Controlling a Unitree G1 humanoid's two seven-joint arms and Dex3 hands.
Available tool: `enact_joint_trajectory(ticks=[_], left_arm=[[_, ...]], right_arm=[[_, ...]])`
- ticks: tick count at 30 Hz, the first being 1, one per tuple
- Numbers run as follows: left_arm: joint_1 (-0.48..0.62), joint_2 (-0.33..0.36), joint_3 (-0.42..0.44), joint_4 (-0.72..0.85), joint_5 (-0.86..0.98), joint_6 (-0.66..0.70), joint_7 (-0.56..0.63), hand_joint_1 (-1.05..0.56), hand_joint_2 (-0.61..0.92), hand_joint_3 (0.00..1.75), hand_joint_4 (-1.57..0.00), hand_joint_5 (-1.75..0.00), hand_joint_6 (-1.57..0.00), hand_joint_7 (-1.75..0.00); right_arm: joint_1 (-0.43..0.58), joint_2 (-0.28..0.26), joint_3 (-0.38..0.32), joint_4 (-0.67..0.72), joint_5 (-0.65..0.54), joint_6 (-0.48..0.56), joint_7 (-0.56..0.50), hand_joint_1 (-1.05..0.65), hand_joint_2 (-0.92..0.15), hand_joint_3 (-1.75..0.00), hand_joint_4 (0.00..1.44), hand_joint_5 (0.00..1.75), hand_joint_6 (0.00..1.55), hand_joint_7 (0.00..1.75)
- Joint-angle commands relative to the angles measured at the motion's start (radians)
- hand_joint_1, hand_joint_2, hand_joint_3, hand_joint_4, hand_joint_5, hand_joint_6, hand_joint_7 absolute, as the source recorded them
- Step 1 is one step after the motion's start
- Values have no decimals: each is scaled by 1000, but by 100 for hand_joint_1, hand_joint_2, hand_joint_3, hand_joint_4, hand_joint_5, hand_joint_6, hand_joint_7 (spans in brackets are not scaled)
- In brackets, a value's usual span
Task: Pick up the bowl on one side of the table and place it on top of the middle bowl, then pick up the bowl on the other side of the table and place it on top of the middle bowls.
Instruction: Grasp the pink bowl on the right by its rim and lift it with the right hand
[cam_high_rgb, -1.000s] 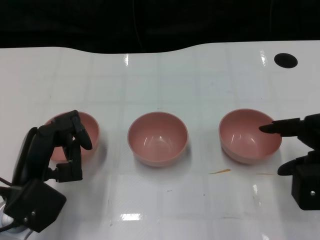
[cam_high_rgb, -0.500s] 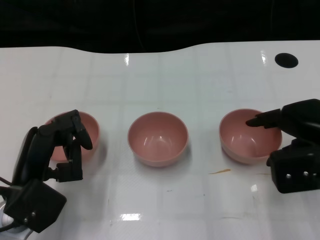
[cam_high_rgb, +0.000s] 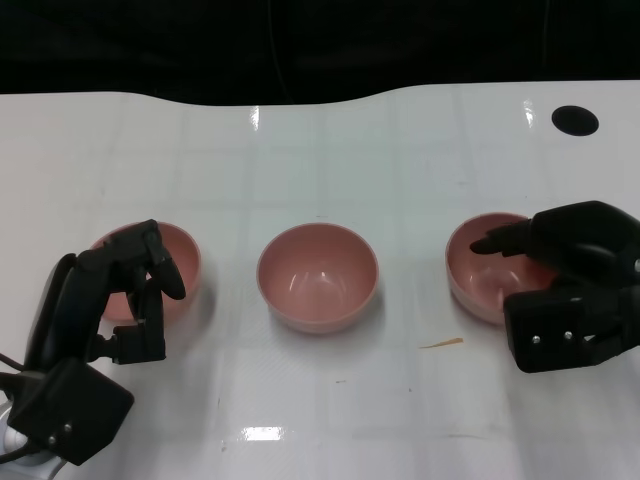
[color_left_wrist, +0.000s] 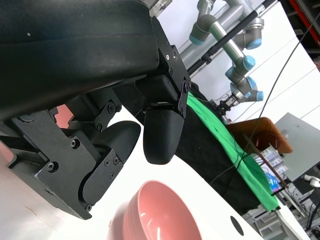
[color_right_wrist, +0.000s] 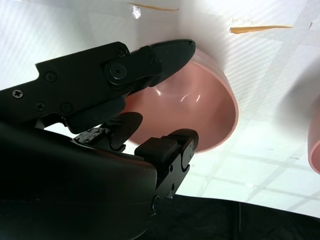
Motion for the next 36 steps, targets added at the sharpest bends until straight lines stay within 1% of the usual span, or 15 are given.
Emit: enact_joint_trajectory(ticks=[1,9,11,15,17,24,29,31,34,36], left_arm=[[8,19,9,-4,5,7,11,-12,33,175,-104,-175,-75,-175],[8,21,12,-5,6,7,8,-12,33,175,-103,-175,-75,-175],[17,11,15,-25,-7,30,4,-7,33,175,-103,-175,-74,-175],[25,11,13,-45,2,46,10,-6,33,175,-103,-175,-74,-175],[25,18,8,-46,14,45,12,-10,32,175,-103,-175,-75,-175],[13,21,6,-25,-4,25,-11,-16,33,172,-104,-175,-76,-175],[6,16,8,-3,-5,3,0,-12,33,174,-102,-175,-75,-175],[8,8,11,-4,-12,7,3,-14,33,173,-102,-175,-76,-175],[19,6,12,-27,-10,31,4,-13,34,169,-97,-175,-74,-175],[22,8,11,-34,0,33,10,-8,36,168,-96,-175,-74,-175]], right_arm=[[-28,9,12,53,-1,-17,-35,-84,-87,0,64,1,52,1],[-53,31,26,149,3,-78,-121,-81,-85,0,68,2,56,2],[-56,35,27,164,5,-89,-135,-79,-86,0,69,3,57,2],[-58,38,28,182,6,-108,-159,-78,-86,0,71,3,58,2],[-55,38,28,184,6,-118,-174,-76,-86,0,73,4,60,2],[-52,29,27,160,7,-123,-170,-73,-87,0,75,4,61,1],[-46,27,27,143,6,-118,-165,-72,-87,0,76,4,62,1],[-46,29,29,144,4,-117,-169,-71,-86,0,77,4,63,1],[-47,36,33,162,-2,-125,-192,-66,-85,0,80,5,67,3],[-47,41,35,181,-1,-145,-222,-60,-85,0,85,7,72,4]])
